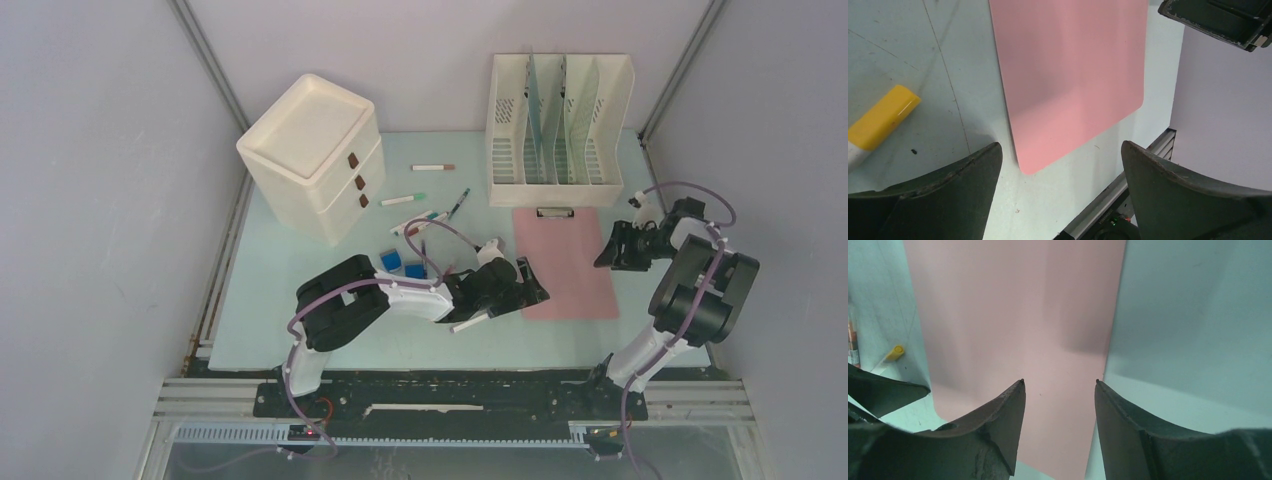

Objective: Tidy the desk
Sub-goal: Pick up the folder from the center of the board.

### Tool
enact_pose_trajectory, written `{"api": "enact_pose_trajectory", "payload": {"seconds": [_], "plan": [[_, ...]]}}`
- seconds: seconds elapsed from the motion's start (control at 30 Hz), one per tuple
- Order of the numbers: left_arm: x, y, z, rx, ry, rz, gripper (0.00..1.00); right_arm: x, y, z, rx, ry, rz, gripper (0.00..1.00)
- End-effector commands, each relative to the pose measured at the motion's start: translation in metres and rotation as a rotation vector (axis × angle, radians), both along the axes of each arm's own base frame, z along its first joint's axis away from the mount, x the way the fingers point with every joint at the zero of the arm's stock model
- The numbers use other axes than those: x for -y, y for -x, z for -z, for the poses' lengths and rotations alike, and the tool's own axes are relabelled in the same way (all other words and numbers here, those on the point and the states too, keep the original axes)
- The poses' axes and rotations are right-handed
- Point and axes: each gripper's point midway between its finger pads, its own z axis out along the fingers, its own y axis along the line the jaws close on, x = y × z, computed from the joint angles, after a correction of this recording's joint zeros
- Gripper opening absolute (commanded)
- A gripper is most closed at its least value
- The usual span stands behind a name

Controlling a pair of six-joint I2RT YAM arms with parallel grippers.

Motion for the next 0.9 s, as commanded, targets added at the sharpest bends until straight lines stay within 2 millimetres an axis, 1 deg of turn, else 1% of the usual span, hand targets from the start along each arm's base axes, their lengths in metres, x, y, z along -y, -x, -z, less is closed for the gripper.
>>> {"api": "enact_pose_trajectory", "payload": {"seconds": [0.0, 0.1, 0.2, 0.4, 0.57, 0.73, 0.87], "plan": [[-0.006, -0.001, -0.006, 0.011, 0.017, 0.008, 0.99, 0.013, 0.003, 0.004, -0.020, 0.041, 0.019, 0.60], [-0.007, -0.004, -0.005, -0.015, 0.055, 0.005, 0.99, 0.013, 0.008, 0.016, -0.064, 0.049, 0.008, 0.57], [-0.006, -0.005, -0.003, -0.030, 0.085, 0.012, 0.99, 0.012, 0.012, 0.023, -0.094, 0.056, -0.004, 0.56], [-0.001, -0.005, 0.000, -0.056, 0.103, 0.015, 0.99, 0.000, 0.017, 0.030, -0.126, 0.043, -0.056, 0.52], [0.004, -0.005, 0.002, -0.070, 0.108, 0.028, 0.99, -0.007, 0.016, 0.028, -0.122, 0.044, -0.086, 0.51], [0.009, -0.005, -0.005, -0.061, 0.137, 0.050, 0.99, -0.013, 0.015, 0.027, -0.119, 0.058, -0.114, 0.51], [0.011, -0.009, -0.027, -0.013, 0.226, 0.059, 0.99, -0.014, 0.015, 0.027, -0.121, 0.065, -0.126, 0.50]]}}
